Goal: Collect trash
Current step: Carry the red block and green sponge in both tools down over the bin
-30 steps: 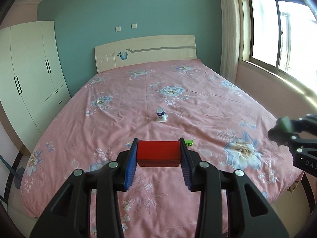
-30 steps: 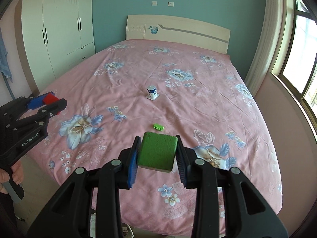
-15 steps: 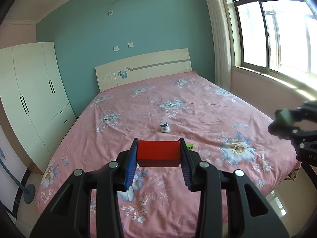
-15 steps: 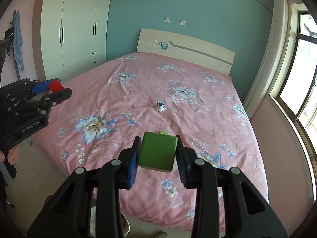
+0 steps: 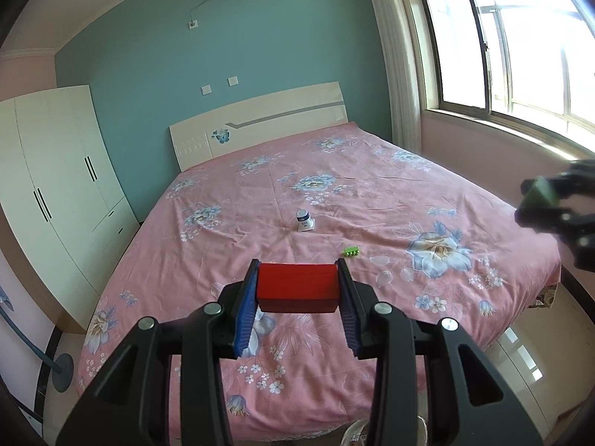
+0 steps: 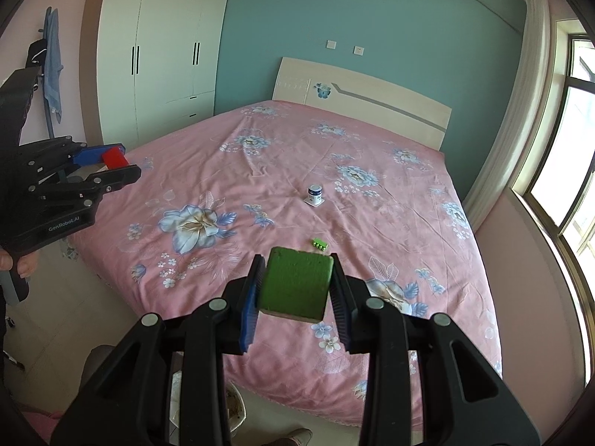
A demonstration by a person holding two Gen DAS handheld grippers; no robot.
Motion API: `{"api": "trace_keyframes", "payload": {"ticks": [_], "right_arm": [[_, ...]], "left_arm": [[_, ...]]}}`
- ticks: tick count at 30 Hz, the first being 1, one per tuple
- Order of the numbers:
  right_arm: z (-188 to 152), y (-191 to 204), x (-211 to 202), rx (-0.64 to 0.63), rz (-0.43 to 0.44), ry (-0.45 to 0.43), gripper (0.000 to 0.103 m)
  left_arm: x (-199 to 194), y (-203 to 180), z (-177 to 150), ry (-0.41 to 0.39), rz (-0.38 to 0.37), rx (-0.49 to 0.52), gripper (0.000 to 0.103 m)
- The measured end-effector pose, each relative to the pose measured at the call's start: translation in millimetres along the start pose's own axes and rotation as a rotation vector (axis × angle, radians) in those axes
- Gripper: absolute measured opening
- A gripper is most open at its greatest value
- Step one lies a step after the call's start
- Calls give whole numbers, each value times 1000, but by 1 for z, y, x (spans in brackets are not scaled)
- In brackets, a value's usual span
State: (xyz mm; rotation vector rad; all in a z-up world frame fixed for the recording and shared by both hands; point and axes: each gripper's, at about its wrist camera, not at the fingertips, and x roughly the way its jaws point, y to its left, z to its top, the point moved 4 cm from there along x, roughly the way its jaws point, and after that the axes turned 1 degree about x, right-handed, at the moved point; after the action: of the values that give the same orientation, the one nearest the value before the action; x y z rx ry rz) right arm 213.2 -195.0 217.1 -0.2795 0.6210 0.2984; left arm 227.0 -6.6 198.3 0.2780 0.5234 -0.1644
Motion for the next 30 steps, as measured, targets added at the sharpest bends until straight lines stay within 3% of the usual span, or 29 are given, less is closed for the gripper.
{"api": "trace_keyframes", "payload": {"ticks": [10,17,30], "right_arm": [[-37,22,-5,-27,40,31,35],[-76,44,3,-62,69,79,35],[-142,71,32,-71,144,190,35]], "left_arm": [[-5,1,-29,32,-8,28,42],[4,-5,-68,97,-38,51,42],[27,-30,-148,247,-156,72,42]]}}
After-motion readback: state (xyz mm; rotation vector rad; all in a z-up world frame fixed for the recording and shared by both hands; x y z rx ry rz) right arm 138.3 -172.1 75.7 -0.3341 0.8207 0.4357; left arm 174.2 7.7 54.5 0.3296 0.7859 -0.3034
